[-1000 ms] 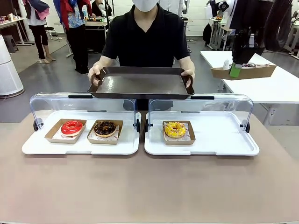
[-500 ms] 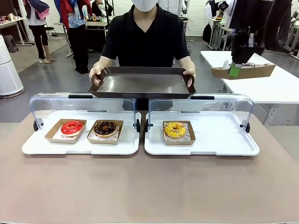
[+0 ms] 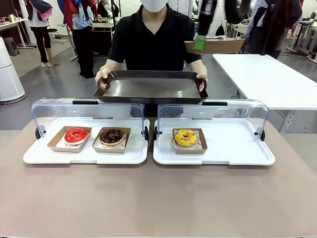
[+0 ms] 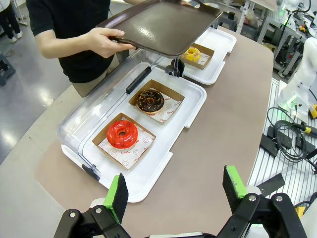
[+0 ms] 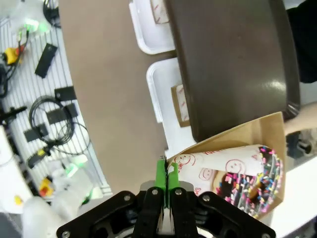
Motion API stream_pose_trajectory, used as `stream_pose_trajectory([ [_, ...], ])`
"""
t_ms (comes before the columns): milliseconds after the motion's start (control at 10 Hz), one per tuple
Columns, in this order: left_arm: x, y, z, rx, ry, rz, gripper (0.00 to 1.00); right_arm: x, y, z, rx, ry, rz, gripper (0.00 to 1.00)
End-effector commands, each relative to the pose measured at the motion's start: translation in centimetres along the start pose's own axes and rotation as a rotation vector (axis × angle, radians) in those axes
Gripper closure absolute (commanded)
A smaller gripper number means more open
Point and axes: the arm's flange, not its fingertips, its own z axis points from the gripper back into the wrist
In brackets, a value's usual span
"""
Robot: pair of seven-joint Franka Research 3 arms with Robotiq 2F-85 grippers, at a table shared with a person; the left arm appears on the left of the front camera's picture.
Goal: Provide the desired donut to the person.
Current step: Place the picked Paper togo box onto the Handle tray extended by the person.
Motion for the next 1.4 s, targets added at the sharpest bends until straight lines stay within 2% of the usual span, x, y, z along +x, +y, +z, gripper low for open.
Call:
stream_pose_trajectory([
  [0, -0.1, 0.0, 0.1, -0.004, -0.008, -0.007, 0.00, 3.7, -3.8, -0.7, 0.047, 0.009, -0.102, 0.98],
  [200, -0.1, 0.0, 0.1, -0.004, -0.008, -0.007, 0.00, 5.4, -6.0, -4.1, 0.003, -0.036, -0.100, 0.98],
  [300, -0.1, 0.0, 0.1, -0.004, -0.008, -0.007, 0.00, 5.8, -6.5, -5.8, 0.008, -0.052, -0.042, 0.98],
  [400, -0.1, 0.0, 0.1, -0.004, -0.008, -0.007, 0.00, 5.9, -7.2, -7.0, 0.016, -0.052, -0.038, 0.98],
  [1200, -0.1, 0.0, 0.1, -0.004, -0.008, -0.007, 0.00, 5.6, -7.1, -7.7, 0.038, -0.058, -0.064, 0.98],
  [1300, -0.1, 0.0, 0.1, -0.004, -0.008, -0.007, 0.00, 5.7, -7.1, -8.6, 0.016, -0.081, -0.082, 0.98],
])
